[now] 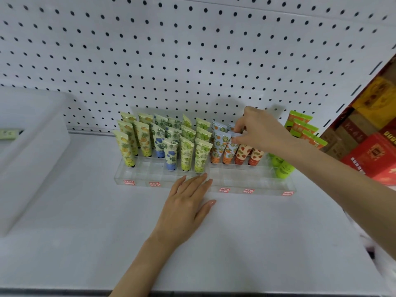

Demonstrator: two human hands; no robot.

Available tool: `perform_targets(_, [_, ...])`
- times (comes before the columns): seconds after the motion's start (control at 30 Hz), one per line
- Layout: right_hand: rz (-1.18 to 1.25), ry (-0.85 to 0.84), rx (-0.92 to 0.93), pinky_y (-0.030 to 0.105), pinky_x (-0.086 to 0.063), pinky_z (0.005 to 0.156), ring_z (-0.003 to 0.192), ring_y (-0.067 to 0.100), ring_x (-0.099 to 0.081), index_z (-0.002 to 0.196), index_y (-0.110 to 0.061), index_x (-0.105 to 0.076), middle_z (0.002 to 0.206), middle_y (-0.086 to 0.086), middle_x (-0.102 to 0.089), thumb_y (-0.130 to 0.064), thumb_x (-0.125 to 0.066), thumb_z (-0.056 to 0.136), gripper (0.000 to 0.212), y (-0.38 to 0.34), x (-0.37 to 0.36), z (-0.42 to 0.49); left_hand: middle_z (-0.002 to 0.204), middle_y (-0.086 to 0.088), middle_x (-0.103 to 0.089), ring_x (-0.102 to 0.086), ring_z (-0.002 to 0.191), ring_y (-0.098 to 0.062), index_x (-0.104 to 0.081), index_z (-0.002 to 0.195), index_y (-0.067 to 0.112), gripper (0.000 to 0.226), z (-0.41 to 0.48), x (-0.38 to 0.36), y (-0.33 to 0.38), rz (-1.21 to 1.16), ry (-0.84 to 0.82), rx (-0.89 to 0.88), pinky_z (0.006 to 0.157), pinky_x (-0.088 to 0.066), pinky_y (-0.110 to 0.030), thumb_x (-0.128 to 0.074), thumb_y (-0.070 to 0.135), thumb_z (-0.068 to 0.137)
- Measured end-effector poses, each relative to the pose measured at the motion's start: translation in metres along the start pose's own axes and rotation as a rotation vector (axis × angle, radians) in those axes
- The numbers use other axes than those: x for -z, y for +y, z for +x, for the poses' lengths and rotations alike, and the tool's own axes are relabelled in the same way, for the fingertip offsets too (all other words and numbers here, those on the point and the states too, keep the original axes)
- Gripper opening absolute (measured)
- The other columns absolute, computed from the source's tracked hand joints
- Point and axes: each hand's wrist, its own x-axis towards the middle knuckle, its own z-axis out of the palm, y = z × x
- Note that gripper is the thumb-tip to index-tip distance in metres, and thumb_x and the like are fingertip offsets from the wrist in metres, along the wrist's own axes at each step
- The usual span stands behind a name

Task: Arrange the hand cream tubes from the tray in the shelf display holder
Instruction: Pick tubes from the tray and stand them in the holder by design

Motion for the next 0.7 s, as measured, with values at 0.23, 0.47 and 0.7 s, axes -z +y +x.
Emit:
perform_targets(0.23, [-0.039,-0.027,-0.026,0.029,-0.034,0.069,0.084,0.017,-0.044,0.105,-0.019,-0.066,0.092,0.0,-0.039,-0.038,-0.069,0.082,0.03,-0.007,0.022,-0.017,0.141,-0.001,-0.052,-0.044,0.133,-0.015,-0.053,0.135,0.016,0.051,0.0,0.006,-0.004,-0.076,-0.023,-0.003,0.115,-0.021,-0.032,-0.033,0.045,0.098])
perform_targets(0.47, [-0.162,-0.044,-0.075,0.036,-0.033,0.093,0.118,0.022,-0.04,0.128,-0.028,-0.053,0.124,0.002,-0.049,-0.046,-0.064,0.083,0.05,-0.037,0.039,-0.054,0.135,-0.001,-0.057,-0.051,0.128,-0.019,-0.057,0.131,0.019,0.055,-0.014,0.047,-0.013,-0.061,0.024,-0.026,0.113,-0.028,-0.039,-0.031,0.052,0.095])
perform_targets(0.7, [-0.174,-0.134,-0.154,0.04,-0.027,0.11,0.137,0.024,-0.028,0.145,-0.027,-0.029,0.15,0.003,-0.03,-0.052,-0.054,0.088,0.067,-0.113,0.042,-0.094,0.123,-0.009,-0.064,-0.06,0.111,-0.031,-0.061,0.123,0.016,0.056,-0.036,0.136,-0.043,0.165,0.057,-0.066,0.097,-0.043,-0.044,-0.039,0.051,0.085])
